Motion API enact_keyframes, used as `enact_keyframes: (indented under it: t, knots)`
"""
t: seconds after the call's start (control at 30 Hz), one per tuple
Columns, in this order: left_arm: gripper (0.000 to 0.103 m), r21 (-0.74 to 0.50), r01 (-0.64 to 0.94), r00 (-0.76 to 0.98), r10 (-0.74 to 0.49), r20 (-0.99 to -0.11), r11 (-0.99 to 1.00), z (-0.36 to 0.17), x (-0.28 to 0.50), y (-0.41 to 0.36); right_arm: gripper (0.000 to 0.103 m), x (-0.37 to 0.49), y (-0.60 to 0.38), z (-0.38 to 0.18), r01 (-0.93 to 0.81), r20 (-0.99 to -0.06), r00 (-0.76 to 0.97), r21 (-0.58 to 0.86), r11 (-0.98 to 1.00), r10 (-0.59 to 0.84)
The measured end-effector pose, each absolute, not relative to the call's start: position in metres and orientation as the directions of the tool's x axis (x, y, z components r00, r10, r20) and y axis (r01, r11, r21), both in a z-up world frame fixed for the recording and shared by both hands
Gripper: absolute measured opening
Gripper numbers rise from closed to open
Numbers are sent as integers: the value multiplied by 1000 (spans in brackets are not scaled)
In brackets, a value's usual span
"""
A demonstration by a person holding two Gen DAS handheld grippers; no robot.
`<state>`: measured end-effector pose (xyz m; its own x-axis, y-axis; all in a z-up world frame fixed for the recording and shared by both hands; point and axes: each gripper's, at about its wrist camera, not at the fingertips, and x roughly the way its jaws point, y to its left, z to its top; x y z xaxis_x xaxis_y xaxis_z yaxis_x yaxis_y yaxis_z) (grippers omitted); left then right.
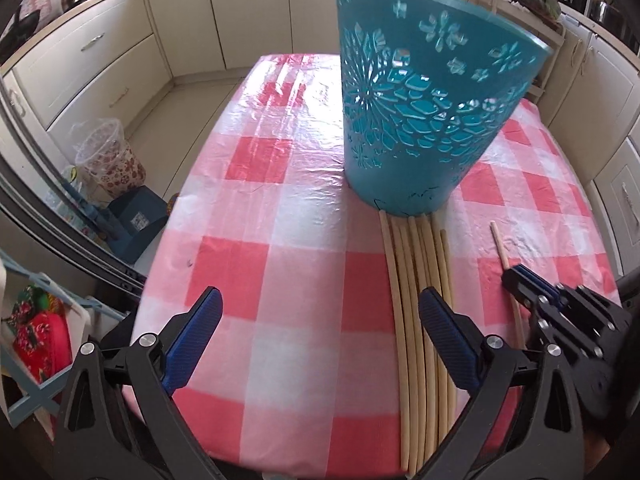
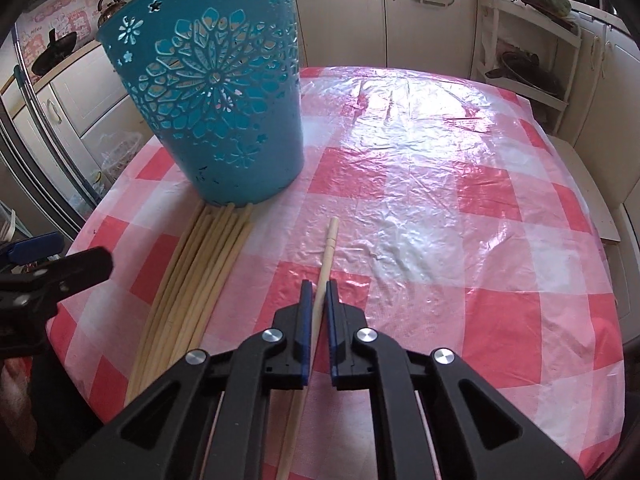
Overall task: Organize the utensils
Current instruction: 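Grasp one wooden chopstick from the table with the left gripper, then lower the chopstick into the teal basket and open the left gripper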
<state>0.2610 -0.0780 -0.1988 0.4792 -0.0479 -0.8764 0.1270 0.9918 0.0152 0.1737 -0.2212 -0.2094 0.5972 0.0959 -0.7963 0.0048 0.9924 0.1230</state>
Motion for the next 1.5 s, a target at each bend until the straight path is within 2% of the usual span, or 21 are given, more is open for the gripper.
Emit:
enact_keyframes:
  t: [0.17,0.3,0.47,0.53,0.6,0.73,0.77,0.97,1.17,1.23,1.37,1.5]
  knots:
    - [80,20,112,444,-32,-895,993,-221,286,-90,8,178,-221,-211,-1,-788,604,148,989,119]
    - [78,19,103,445,-29,-895,995,-227,295,-95,10,180,-224,-211,-5,-781,608,173,985,141]
    - [75,47,112,445,-7,-895,993,-233,303,-106,24,181,-223,-212,-31,-772,615,184,982,164]
    - [72,41,116,447,-15,-894,992,-232,305,-108,25,181,-220,-213,-37,-771,617,175,984,160]
    - [60,36,127,459,-27,-888,991,-229,301,-108,25,183,-221,-213,-38,-769,617,180,983,165]
    - [13,13,175,465,-71,-882,985,-224,301,-108,25,180,-221,-214,-35,-765,619,198,980,176]
    - [7,5,190,458,-84,-885,982,-223,302,-108,25,181,-221,-214,-35,-764,621,198,980,176]
    - [5,-69,212,412,-153,-898,975,-211,294,-82,25,181,-225,-214,-28,-756,622,238,971,204]
    - [5,-180,171,500,-243,-831,969,-138,267,-33,25,182,-228,-214,-23,-754,622,254,967,213]
    - [5,-243,176,552,-300,-778,954,-104,264,-20,25,182,-228,-214,-22,-753,622,256,966,214]
    - [5,-326,252,688,-406,-602,911,-28,264,-17,25,182,-228,-214,-23,-753,622,257,966,215]
    - [5,-320,316,794,-433,-427,893,20,276,-42,25,182,-228,-215,-24,-750,624,261,965,219]
